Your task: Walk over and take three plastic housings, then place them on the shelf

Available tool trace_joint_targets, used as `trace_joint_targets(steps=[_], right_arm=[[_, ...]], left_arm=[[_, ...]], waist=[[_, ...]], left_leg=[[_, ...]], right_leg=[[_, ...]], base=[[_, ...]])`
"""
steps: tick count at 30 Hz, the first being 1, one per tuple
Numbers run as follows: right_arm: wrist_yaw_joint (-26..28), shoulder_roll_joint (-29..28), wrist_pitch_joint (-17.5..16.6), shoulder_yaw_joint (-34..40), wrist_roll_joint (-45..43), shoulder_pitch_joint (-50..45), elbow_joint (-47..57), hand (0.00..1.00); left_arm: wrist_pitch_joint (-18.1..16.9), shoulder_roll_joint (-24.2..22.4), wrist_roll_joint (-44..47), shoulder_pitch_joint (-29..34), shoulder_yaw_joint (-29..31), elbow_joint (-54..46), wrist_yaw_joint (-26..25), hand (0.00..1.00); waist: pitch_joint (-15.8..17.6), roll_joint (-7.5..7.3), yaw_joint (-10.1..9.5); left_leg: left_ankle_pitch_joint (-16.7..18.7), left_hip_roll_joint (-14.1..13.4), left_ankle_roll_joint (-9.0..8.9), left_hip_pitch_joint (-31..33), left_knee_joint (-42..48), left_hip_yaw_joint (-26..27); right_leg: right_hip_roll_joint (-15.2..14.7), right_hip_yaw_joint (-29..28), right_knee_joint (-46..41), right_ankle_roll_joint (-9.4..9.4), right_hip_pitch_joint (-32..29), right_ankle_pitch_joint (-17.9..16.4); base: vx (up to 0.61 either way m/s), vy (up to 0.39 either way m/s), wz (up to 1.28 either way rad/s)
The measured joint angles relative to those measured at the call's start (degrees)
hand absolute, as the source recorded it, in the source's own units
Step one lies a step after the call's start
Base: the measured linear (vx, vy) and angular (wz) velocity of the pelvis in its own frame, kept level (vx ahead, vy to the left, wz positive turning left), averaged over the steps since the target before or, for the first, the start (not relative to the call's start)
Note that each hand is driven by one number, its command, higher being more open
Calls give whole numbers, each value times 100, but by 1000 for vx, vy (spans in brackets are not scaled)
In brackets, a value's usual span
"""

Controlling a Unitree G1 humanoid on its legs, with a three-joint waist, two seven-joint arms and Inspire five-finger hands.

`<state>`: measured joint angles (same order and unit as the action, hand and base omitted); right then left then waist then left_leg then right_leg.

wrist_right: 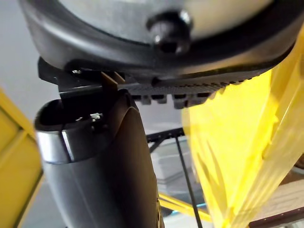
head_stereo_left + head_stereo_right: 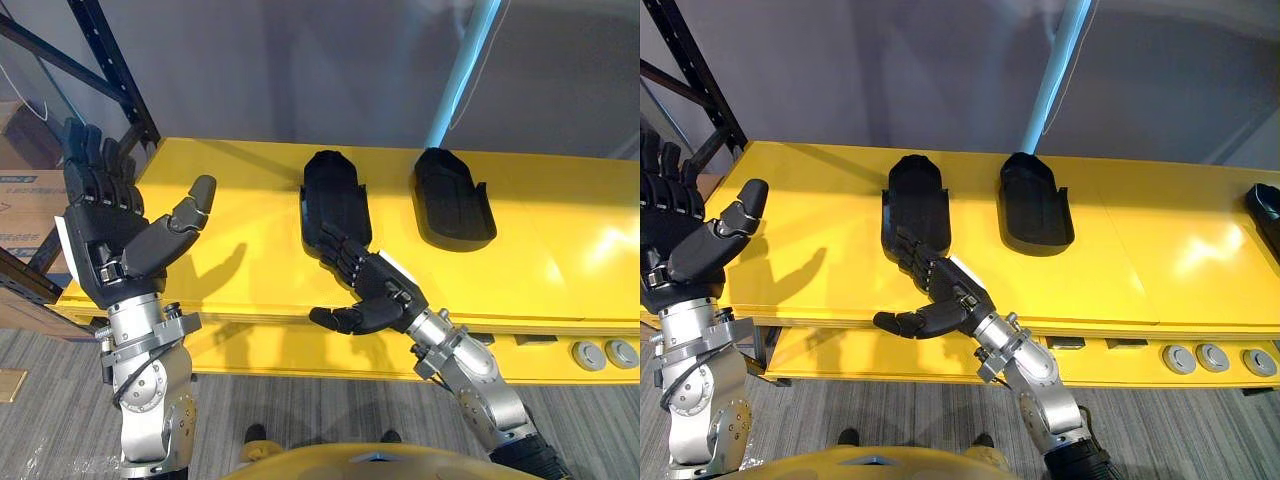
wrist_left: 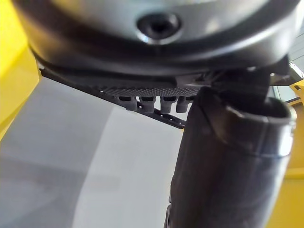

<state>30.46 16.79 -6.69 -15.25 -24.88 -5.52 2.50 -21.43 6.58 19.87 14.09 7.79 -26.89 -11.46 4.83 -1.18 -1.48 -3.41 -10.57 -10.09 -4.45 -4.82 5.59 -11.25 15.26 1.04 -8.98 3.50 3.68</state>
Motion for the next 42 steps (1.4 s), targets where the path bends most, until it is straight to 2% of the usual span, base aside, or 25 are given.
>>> trace_joint_targets(steps=[9,24,38,42], right_arm=[[-240,-69,0,-24,436,211,-275,100],[-843,-84,-1,-105,671,506,-517,100],[-838,-88,-5,-104,1050,795,-574,100],[-699,-66,-5,-69,1015,765,-122,100]], left_arm=[[5,-1,0,-1,-9,70,103,100],[46,-1,0,-11,-69,216,158,100],[47,-4,1,-15,-129,216,243,100],[47,-4,1,-14,-126,215,335,100]], waist=[[-7,0,-4],[-28,5,-57],[-30,3,-126],[-29,3,-125]], left_leg=[[-17,0,-3,7,0,-36],[-55,0,-2,18,0,-113],[-59,-1,-2,20,0,-117],[-58,-3,-3,11,1,-98]], right_leg=[[0,26,0,0,13,2],[0,114,1,2,64,3],[0,116,0,1,64,6],[1,96,1,0,62,8]], base=[[0,0,0],[-7,0,2],[0,0,0],[0,0,-1]])
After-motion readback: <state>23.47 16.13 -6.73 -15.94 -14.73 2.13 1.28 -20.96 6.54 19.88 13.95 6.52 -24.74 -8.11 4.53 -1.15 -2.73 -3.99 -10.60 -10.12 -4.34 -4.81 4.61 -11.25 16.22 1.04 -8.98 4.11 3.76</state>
